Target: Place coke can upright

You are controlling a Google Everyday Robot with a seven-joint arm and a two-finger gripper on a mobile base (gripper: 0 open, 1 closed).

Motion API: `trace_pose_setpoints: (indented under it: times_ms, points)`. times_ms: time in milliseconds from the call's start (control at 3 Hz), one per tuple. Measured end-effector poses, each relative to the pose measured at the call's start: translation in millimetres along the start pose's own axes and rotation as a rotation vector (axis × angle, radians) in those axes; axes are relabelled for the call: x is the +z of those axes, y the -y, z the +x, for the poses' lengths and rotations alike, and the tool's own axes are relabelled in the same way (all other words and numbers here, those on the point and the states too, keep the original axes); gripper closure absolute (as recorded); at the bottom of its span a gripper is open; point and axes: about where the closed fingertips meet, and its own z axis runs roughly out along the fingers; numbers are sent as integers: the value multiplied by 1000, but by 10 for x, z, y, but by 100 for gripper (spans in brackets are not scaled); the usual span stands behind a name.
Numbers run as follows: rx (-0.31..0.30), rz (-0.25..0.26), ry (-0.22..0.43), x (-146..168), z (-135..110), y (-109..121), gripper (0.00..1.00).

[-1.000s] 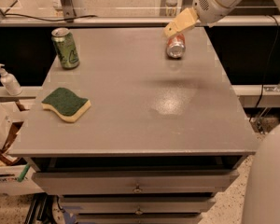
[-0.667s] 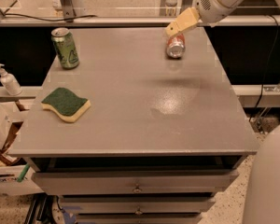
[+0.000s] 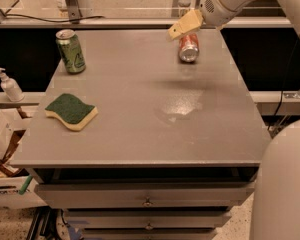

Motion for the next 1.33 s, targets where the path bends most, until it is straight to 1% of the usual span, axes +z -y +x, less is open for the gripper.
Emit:
trace_pose_setpoints:
  times_ms: [333, 667, 1333]
  points:
    - [23, 33, 29, 168, -177, 29, 0]
    - [49, 68, 42, 375, -301, 92, 0]
    - [114, 77, 39, 788, -406, 247, 0]
